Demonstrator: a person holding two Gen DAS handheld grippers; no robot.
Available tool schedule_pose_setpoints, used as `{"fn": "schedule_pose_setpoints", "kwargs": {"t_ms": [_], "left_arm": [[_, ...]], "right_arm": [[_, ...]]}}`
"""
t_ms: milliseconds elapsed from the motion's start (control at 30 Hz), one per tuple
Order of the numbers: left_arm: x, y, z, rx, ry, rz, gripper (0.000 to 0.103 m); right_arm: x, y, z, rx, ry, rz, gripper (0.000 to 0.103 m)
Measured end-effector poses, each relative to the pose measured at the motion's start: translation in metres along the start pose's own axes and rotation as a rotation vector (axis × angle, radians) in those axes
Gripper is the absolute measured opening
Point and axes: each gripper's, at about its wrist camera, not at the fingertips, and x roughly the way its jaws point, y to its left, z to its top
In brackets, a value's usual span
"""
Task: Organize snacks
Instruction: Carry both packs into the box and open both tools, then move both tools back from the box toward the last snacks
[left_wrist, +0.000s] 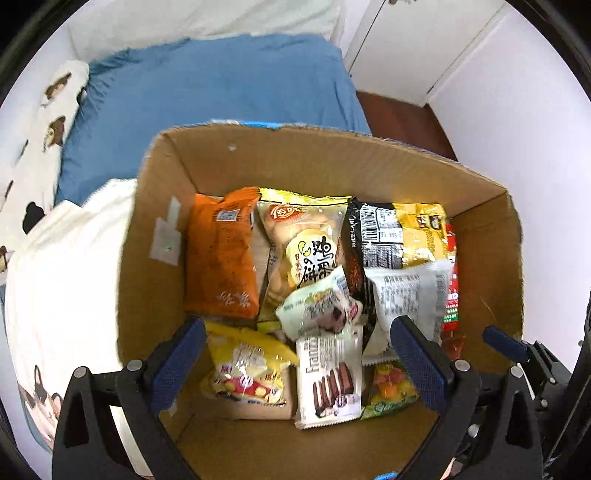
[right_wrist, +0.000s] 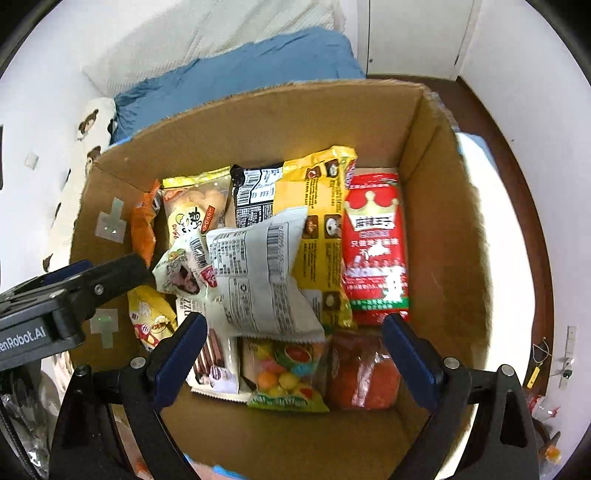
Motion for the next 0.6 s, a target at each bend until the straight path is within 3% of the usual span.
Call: {"fn": "schedule_pose_setpoints", "kwargs": {"t_ms": [600], "left_arm": [[-0.085,-0.016,-0.077,0.055,-0.246,0.06,0.103]], "right_arm": [[-0.088,0.01,-0.081,-0.037,-0.215,-0.033,0.098]]}}
